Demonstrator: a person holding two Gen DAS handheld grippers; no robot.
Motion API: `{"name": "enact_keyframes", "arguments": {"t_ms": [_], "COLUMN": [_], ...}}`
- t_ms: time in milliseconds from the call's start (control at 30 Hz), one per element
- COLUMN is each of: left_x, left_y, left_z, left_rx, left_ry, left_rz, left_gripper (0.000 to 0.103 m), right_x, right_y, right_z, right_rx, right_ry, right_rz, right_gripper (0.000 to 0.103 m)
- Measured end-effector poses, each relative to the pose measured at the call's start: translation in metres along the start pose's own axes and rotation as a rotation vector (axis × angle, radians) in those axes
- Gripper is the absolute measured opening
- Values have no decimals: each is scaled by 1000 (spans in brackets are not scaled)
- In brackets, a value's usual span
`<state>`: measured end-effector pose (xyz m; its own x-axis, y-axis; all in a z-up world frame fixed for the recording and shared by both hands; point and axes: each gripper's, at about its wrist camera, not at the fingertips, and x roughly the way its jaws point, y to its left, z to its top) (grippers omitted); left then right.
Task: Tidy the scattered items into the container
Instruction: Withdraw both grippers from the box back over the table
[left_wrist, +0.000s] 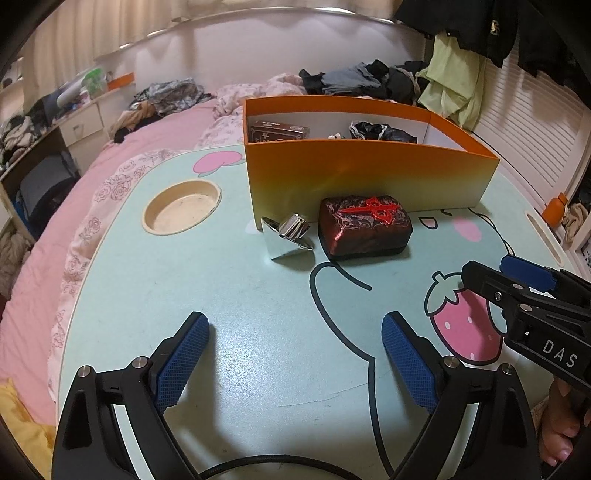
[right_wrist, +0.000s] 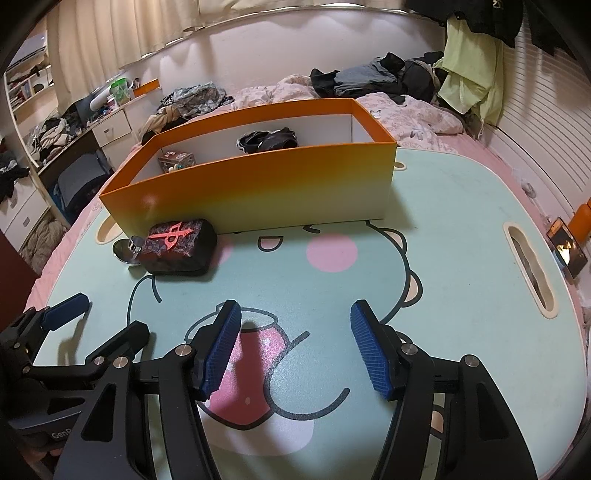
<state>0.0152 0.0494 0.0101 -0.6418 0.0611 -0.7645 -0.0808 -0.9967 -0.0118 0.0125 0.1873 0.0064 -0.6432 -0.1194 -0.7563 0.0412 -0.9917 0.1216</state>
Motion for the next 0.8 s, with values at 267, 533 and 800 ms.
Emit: {"name": "enact_keyframes", "arguments": {"t_ms": [267, 533, 800], "left_x": [0, -2, -4], "left_y": [0, 5, 13], "left_z": [0, 1, 1], "left_rx": [0, -32, -75], "left_ry": [0, -14, -34], "left_rz": [0, -22, -53], "left_gripper": [95, 95, 95], "right_x": [0, 0, -2], "right_y": [1, -3, -2], "right_z": [-2, -2, -2], "right_rx": [4, 23, 25], "right_ry": [0, -5, -10], "right_rz": [5, 26, 48], "right_gripper": [63, 63, 63]}}
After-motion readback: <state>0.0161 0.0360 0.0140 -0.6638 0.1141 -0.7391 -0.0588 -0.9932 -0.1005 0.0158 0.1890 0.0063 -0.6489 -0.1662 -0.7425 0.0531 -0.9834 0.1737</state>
